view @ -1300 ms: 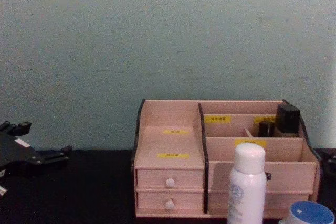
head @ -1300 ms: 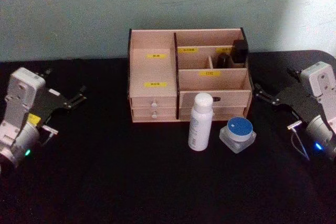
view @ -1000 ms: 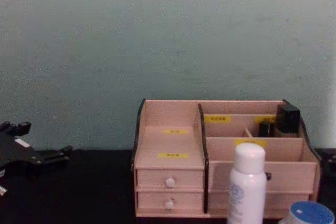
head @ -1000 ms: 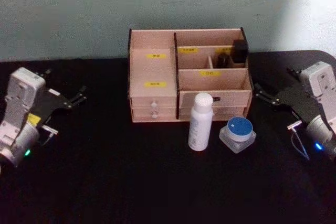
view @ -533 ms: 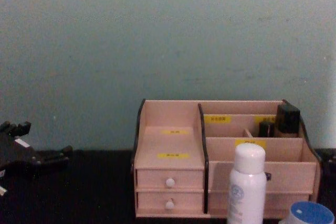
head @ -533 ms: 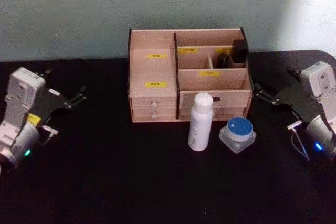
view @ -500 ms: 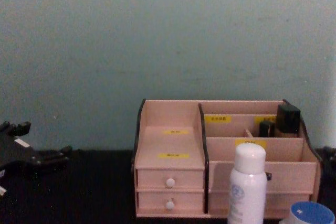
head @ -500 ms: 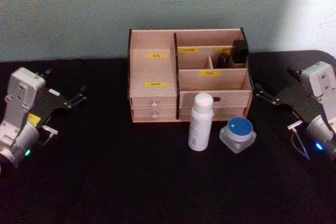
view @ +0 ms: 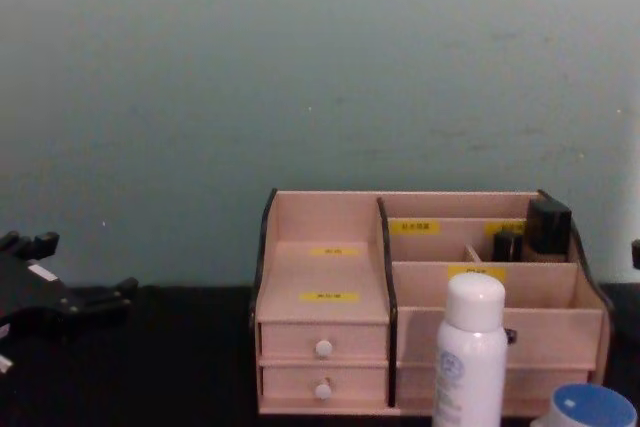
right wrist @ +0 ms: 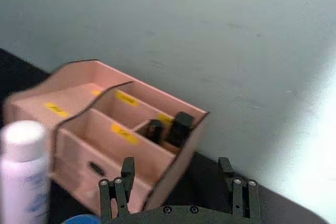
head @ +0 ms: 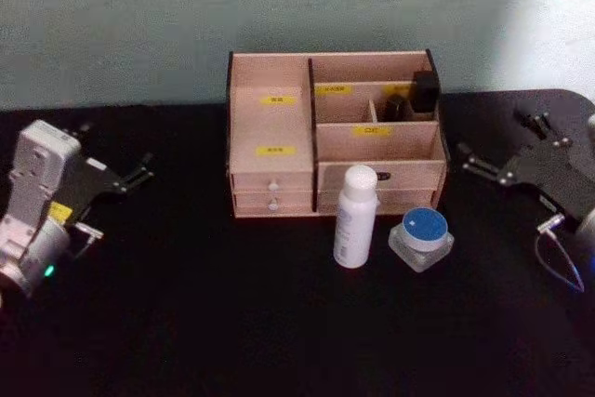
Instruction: Pick up the facial cleanser and watermelon frost from the table and place them into the tiered storage box.
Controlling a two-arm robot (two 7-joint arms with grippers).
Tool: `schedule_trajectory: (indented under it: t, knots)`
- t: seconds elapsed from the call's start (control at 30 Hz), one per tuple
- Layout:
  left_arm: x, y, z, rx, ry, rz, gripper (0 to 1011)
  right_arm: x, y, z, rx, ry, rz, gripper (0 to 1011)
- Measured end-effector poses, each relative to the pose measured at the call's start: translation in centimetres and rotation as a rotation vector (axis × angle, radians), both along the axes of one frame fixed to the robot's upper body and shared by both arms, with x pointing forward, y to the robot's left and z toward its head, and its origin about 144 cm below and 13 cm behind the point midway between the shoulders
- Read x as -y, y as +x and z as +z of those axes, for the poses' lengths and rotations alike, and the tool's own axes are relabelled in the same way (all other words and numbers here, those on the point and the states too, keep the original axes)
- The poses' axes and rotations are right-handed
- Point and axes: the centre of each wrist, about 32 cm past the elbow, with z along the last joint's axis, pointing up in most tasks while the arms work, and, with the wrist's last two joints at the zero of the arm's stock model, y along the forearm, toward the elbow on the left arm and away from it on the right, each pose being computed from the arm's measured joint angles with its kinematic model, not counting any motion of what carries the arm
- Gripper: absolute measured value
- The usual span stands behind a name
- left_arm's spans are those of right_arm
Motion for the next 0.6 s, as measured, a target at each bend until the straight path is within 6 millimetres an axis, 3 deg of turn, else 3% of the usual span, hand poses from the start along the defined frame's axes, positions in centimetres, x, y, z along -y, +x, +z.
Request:
schedule_trajectory:
  t: [0.3, 0.6]
  knots:
    - [0.0, 0.0, 0.0, 0.0, 0.0, 0.0, 1001, 0.0, -1.4, 0.6, -0.098, 0.042, 0.158, 1003]
    - [0.0, 0.0, 0.0, 0.0, 0.0, 0.0, 1001, -0.2, -1.3, 0.0, -0.205, 0.046, 0.275, 1002]
